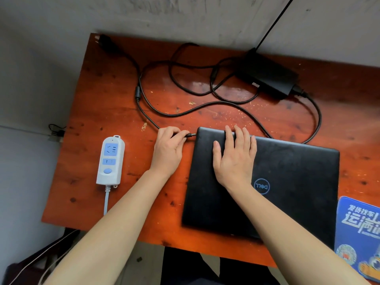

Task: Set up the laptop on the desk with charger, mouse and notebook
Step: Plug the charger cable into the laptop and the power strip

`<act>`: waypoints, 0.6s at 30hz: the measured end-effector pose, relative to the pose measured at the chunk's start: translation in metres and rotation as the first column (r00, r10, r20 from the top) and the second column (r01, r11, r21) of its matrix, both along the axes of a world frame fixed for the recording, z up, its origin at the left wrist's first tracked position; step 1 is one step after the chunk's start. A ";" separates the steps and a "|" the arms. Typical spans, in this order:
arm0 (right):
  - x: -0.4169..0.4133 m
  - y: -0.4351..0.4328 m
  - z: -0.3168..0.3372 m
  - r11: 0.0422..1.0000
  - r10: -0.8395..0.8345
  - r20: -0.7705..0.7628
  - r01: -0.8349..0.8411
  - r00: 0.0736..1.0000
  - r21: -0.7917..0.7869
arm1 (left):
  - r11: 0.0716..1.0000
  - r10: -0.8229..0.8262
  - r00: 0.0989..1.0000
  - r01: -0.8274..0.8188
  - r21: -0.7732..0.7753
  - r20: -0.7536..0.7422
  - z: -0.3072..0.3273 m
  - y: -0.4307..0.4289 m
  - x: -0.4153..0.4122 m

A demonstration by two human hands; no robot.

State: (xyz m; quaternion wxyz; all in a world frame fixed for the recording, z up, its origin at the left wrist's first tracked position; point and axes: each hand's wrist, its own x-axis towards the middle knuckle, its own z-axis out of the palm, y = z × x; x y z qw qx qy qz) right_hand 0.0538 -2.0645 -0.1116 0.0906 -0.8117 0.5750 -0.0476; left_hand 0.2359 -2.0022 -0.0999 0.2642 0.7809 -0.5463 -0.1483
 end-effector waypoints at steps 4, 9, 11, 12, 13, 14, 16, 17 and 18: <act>0.000 0.000 0.000 1.000 0.001 0.007 -0.001 1.000 -0.006 | 0.996 -0.089 0.996 0.088 0.030 0.029 0.003 0.001 0.008; 0.000 -0.001 0.000 1.000 0.002 0.007 -0.002 1.000 -0.002 | 0.983 -0.175 0.982 0.170 0.072 0.073 0.006 0.008 0.010; 0.000 -0.001 -0.001 1.000 0.005 0.011 -0.005 1.000 -0.007 | 0.985 -0.161 0.985 0.156 0.076 0.061 0.006 0.007 0.009; 0.000 0.000 -0.001 1.000 0.004 0.014 -0.004 1.000 -0.012 | 0.986 -0.153 0.987 0.149 0.071 0.053 0.006 0.008 0.009; 0.000 0.000 -0.001 1.000 0.003 0.015 -0.003 1.000 -0.018 | 0.988 -0.146 0.988 0.143 0.065 0.047 0.006 0.009 0.009; 0.000 -0.001 -0.001 1.000 0.004 0.015 -0.003 1.000 -0.019 | 0.989 -0.139 0.989 0.137 0.062 0.042 0.006 0.010 0.008; 0.000 -0.001 -0.001 1.000 0.007 0.018 -0.007 1.000 -0.016 | 0.990 -0.131 0.991 0.128 0.063 0.038 0.007 0.013 0.007; -0.001 -0.001 -0.002 1.000 0.008 0.018 -0.007 1.000 -0.016 | 0.990 -0.129 0.991 0.126 0.064 0.038 0.008 0.013 0.006; -0.001 -0.001 -0.002 1.000 0.009 0.017 -0.009 1.000 -0.016 | 0.990 -0.127 0.991 0.124 0.067 0.041 0.008 0.012 0.006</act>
